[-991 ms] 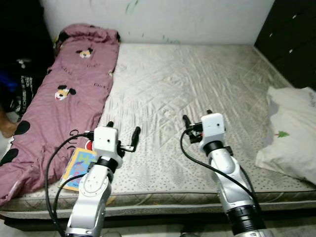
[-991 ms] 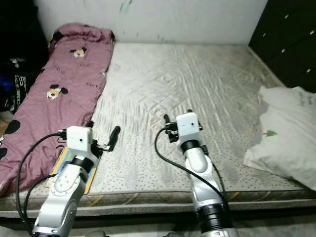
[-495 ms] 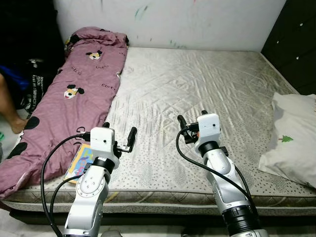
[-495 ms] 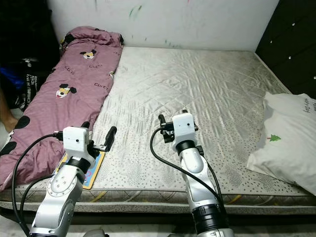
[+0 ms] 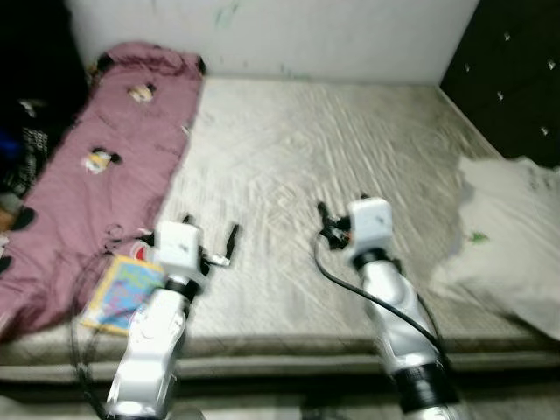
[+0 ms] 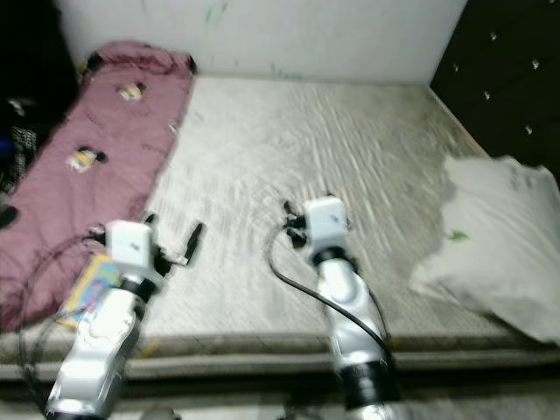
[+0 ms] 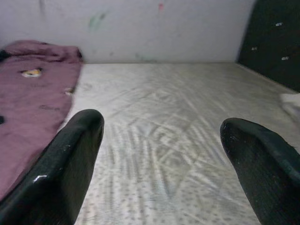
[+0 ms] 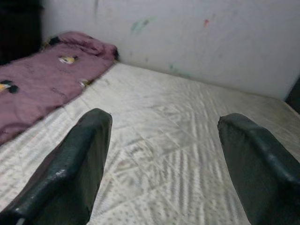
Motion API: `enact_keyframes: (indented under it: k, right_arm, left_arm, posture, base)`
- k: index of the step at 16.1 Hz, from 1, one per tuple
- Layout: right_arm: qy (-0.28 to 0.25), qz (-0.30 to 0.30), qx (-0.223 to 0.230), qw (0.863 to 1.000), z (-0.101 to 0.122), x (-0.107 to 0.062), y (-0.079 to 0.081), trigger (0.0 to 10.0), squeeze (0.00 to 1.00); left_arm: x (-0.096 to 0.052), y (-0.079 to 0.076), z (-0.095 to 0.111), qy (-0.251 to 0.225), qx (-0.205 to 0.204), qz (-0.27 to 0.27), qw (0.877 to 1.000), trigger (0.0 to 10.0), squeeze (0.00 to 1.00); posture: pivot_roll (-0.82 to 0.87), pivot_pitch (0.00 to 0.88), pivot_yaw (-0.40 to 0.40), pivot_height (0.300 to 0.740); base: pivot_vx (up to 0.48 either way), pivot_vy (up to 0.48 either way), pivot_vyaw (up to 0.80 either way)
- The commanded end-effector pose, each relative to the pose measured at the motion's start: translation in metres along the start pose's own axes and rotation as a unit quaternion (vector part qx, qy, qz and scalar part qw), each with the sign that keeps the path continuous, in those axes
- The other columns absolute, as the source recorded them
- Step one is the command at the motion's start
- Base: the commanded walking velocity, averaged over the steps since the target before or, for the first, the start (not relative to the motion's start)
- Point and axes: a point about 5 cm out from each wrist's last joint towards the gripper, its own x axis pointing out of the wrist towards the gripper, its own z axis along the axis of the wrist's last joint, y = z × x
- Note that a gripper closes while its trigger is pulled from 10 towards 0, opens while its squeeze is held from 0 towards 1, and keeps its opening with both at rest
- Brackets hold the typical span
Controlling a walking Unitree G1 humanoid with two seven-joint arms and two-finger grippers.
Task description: Clean up the room
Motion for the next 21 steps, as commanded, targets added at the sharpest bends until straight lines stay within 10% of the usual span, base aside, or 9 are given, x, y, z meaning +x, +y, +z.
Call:
enact_keyframes:
  k: [1, 11, 21]
  right_arm:
    - [0.004, -0.010, -0.008, 1.000, -0.001, 0.000, -0.009, 10.0, 0.00]
    - [-0.006, -0.017, -0.012, 1.000, 0.003, -0.002, -0.012, 10.0, 0.00]
    - [-0.030, -0.088, -0.050, 0.994, 0.011, -0.016, -0.048, 10.0, 0.00]
  left_arm:
    - [0.002, -0.008, -0.001, 0.003, -0.005, -0.011, 1.000, 10.0, 0.00]
    - [0.001, -0.009, -0.001, 0.003, -0.007, -0.009, 1.000, 10.0, 0.00]
    - [-0.004, 0.010, 0.005, -0.027, 0.020, 0.056, 0.998, 10.0, 0.00]
  posture:
    - [0.07, 0.000, -0.032, 0.740]
    - [0.07, 0.000, -0.035, 0.740]
    - [0.07, 0.000, -0.028, 0.740]
  base:
    - [0.000, -0.330, 0.00]
    - [0.000, -0.331, 0.00]
    - [0.000, 0.000, 0.00]
